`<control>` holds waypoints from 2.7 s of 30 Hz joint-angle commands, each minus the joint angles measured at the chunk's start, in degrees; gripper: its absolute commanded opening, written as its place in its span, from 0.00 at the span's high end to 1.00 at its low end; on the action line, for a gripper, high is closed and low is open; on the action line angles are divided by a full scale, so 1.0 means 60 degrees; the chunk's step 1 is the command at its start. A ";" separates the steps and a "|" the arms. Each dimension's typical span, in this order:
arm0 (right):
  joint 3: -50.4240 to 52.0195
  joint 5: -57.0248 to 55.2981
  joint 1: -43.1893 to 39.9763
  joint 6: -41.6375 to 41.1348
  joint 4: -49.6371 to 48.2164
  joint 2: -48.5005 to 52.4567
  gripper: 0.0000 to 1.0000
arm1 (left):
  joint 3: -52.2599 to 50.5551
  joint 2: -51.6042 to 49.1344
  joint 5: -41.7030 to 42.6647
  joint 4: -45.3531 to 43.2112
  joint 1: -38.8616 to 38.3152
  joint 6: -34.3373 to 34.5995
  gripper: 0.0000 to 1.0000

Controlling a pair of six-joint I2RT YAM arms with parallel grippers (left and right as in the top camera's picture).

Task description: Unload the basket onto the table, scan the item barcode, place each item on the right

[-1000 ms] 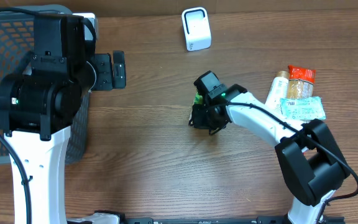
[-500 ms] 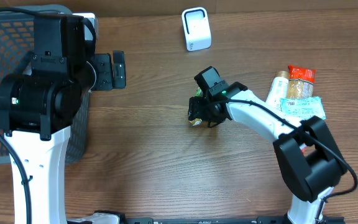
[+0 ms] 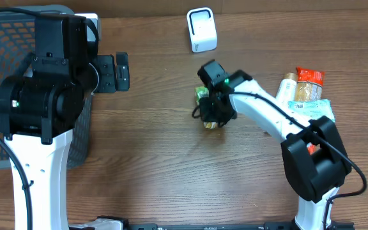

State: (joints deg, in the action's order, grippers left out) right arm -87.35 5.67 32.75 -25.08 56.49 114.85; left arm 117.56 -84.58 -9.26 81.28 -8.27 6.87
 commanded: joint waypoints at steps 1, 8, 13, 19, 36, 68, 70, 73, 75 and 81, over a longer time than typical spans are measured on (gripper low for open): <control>-0.0958 -0.1909 0.0397 0.0769 0.0463 -0.0572 0.96 | 0.0033 -0.0029 -0.0025 -0.0011 -0.0066 -0.0080 0.00; -0.0914 -0.6451 0.1843 0.0688 0.1665 0.0248 0.96 | 0.0033 -0.0033 -0.0022 -0.0011 -0.0066 -0.0080 0.00; -0.0882 -0.7369 0.2393 0.0685 0.2288 0.1271 0.87 | 0.0033 -0.0029 -0.0025 -0.0011 -0.0066 -0.0080 0.00; -0.0885 -0.5858 0.2878 0.0692 0.2393 0.1330 0.41 | 0.0033 -0.0029 -0.0022 -0.0011 -0.0066 -0.0080 0.00; -0.0892 -0.1745 0.1326 0.1239 0.1716 -0.0495 0.24 | 0.0033 -0.0029 -0.0022 -0.0011 -0.0066 -0.0080 0.00; 0.2455 -0.1242 0.1206 0.2721 -0.2076 -0.0463 0.88 | 0.0033 -0.0033 -0.0022 -0.0011 -0.0066 -0.0080 0.00; 0.2237 -0.1140 0.1206 0.2688 -0.1807 -0.0503 0.96 | 0.0033 -0.0029 -0.0025 -0.0011 -0.0066 -0.0080 0.00; 0.1632 -0.0222 0.1096 0.2692 -0.1198 -0.0798 0.96 | 0.0033 -0.0029 -0.0025 -0.0011 -0.0066 -0.0080 0.00; 0.1344 0.0495 0.0922 0.2696 -0.0973 -0.1071 0.96 | 0.0033 -0.0029 -0.0025 -0.0011 -0.0066 -0.0080 0.00; 0.0849 0.5257 -0.0619 0.3319 -0.0831 -0.2226 0.96 | 0.0033 -0.0029 -0.0025 -0.0011 -0.0066 -0.0080 0.00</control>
State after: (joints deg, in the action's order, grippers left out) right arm -78.35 17.52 34.57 -8.40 52.27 109.01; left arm 117.56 -84.58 -9.26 81.28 -8.27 6.85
